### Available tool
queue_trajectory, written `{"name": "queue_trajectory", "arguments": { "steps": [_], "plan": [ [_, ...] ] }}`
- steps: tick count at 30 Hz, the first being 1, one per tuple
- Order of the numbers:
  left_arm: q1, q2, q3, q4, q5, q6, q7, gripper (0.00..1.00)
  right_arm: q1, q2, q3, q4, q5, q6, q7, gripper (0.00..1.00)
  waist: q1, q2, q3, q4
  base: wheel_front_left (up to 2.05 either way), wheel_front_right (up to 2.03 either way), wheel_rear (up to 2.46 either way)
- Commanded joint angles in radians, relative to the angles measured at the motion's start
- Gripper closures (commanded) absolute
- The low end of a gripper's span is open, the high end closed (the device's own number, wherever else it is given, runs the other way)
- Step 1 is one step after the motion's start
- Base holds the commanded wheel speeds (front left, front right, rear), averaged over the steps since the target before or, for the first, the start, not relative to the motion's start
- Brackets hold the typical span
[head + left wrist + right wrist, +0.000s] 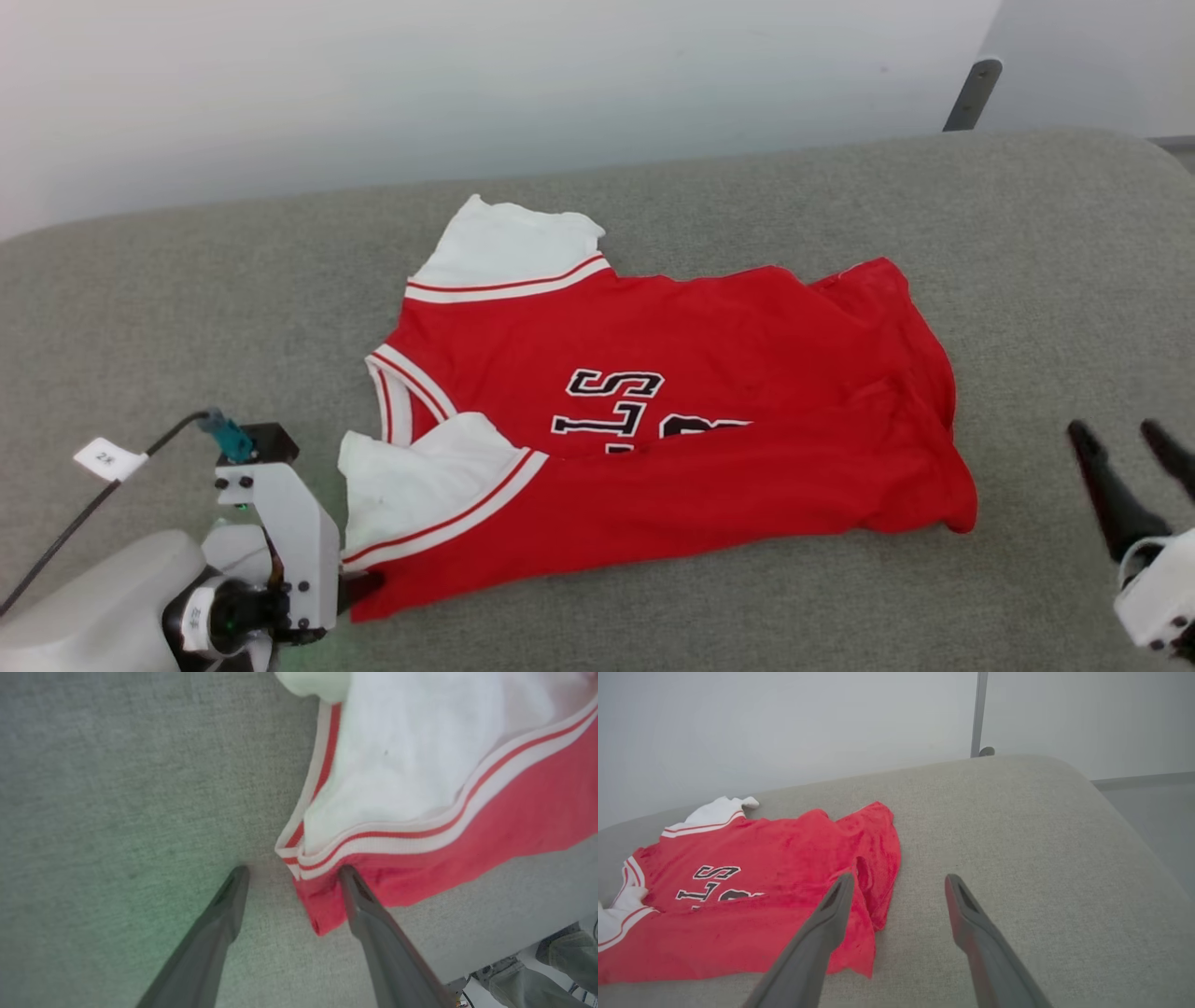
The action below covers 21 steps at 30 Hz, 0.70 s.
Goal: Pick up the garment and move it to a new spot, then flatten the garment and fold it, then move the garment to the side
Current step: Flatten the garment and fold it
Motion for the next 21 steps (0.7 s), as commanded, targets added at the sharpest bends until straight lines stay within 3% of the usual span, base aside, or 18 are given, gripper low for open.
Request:
{"name": "queue_trajectory", "arguments": {
  "steps": [1,2,3,4,11,21],
  "plan": [
    [0.023,-0.022,0.0,0.032,-0.005,-0.021,-0.016,0.0,0.023,0.015,0.0,-0.012,-0.002,-0.001,0.031,0.0,0.0,-0.0001,0.008,-0.01,0.0,0.0,0.0],
    [0.027,-0.033,-0.001,0.047,-0.003,-0.036,-0.023,0.36,0.03,0.02,0.002,-0.017,0.002,-0.001,0.048,0.0,0.0,-0.0001,0.01,-0.01,0.0,0.0,0.0],
    [0.031,-0.045,0.001,0.059,-0.008,-0.053,-0.033,0.37,0.036,0.024,0.005,-0.018,0.007,-0.001,0.066,0.0,0.0,-0.0001,0.014,-0.011,0.0,0.0,0.0],
    [0.034,-0.058,0.006,0.074,-0.014,-0.066,-0.043,1.0,0.041,0.025,0.009,-0.018,0.011,-0.001,0.086,0.0,0.0,-0.0001,0.017,-0.01,0.0,0.0,0.0],
    [0.018,-0.12,0.001,0.159,-0.004,-0.133,-0.061,1.0,-0.004,0.017,0.051,0.024,0.02,-0.001,0.186,0.0,0.0,-0.0001,0.049,0.001,0.0,0.0,0.0],
    [-0.019,-0.181,-0.002,0.217,0.016,-0.182,-0.073,1.0,-0.144,-0.009,0.099,0.24,0.01,-0.001,0.293,0.0,0.0,-0.0001,0.082,0.039,0.0,0.0,0.0]
  ]
}}
